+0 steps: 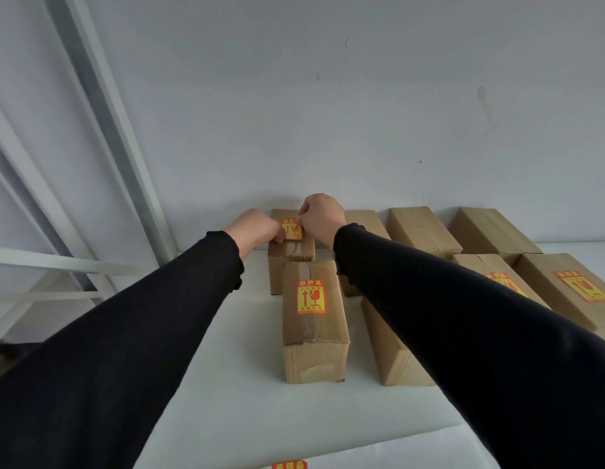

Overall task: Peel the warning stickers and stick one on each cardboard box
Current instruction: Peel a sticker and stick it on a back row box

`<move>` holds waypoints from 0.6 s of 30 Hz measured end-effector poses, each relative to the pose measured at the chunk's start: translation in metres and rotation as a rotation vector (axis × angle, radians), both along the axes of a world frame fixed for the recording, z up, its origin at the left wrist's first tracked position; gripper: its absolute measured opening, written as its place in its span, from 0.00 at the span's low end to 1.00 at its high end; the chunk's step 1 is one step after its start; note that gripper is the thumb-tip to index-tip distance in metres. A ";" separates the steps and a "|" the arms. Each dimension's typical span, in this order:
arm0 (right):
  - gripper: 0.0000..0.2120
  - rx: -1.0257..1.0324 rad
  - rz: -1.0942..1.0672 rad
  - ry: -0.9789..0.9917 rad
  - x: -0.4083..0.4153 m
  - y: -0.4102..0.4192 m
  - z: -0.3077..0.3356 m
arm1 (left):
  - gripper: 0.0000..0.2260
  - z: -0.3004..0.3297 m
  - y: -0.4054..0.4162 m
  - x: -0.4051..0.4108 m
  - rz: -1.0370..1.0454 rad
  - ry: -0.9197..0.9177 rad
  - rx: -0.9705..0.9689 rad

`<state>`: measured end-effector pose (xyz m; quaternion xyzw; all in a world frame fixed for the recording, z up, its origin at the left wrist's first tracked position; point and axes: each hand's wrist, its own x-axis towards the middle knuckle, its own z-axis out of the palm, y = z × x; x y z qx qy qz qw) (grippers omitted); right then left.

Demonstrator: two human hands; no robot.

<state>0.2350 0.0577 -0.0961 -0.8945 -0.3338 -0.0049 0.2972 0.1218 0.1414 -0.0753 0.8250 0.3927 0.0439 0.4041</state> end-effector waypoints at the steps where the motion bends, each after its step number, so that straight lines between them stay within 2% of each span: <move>1: 0.07 -0.001 0.000 -0.002 0.000 0.000 0.000 | 0.15 0.001 -0.001 0.000 -0.005 0.010 0.007; 4: 0.07 0.000 -0.006 -0.012 -0.001 0.000 -0.001 | 0.07 0.004 -0.004 -0.003 -0.020 0.037 0.033; 8: 0.07 -0.013 -0.016 -0.017 0.000 0.003 -0.002 | 0.13 0.002 -0.004 0.001 -0.022 0.062 0.065; 11: 0.08 -0.020 -0.026 -0.007 -0.001 0.005 -0.004 | 0.07 0.003 -0.006 0.000 -0.045 0.078 0.099; 18: 0.09 -0.063 -0.019 0.015 -0.001 0.004 0.001 | 0.06 0.000 -0.007 -0.003 -0.080 0.021 0.135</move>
